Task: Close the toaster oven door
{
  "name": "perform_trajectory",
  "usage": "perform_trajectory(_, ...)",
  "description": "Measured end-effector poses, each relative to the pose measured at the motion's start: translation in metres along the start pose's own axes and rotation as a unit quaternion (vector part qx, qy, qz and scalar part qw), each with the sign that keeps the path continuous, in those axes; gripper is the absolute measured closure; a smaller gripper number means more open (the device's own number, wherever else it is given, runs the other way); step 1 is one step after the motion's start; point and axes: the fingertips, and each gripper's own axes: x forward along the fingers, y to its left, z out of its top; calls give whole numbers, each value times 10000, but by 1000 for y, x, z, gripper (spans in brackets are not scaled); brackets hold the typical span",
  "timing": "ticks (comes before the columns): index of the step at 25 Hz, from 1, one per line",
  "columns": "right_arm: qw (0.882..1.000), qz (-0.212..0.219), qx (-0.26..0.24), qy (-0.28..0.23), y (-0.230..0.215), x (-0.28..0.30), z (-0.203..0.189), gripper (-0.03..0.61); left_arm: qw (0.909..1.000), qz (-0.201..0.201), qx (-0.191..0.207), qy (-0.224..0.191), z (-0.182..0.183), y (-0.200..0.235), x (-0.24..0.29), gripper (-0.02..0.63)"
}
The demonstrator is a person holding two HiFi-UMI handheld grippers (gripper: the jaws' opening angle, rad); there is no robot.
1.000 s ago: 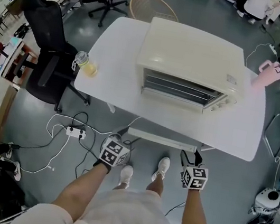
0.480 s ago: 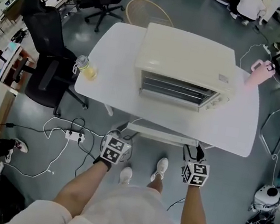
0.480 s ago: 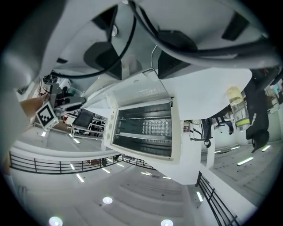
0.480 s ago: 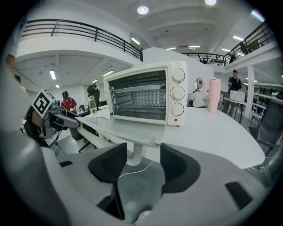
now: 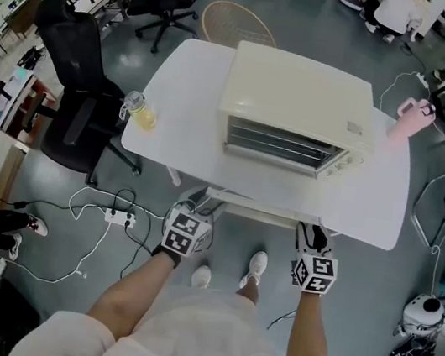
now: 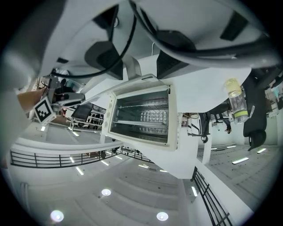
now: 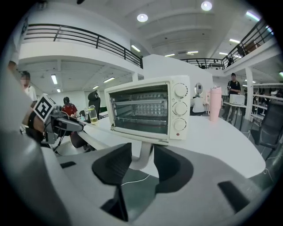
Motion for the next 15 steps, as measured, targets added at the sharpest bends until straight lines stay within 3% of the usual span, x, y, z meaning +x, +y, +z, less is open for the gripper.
perform_trajectory(4, 9998, -158, 68, -44, -5, 0, 14, 458, 9998, -41, -126, -133, 14, 2, -2, 377)
perform_trajectory(15, 9993, -263, 282, 28, -10, 0, 26, 469, 9991, 59, -232, -341, 27, 2, -5, 379)
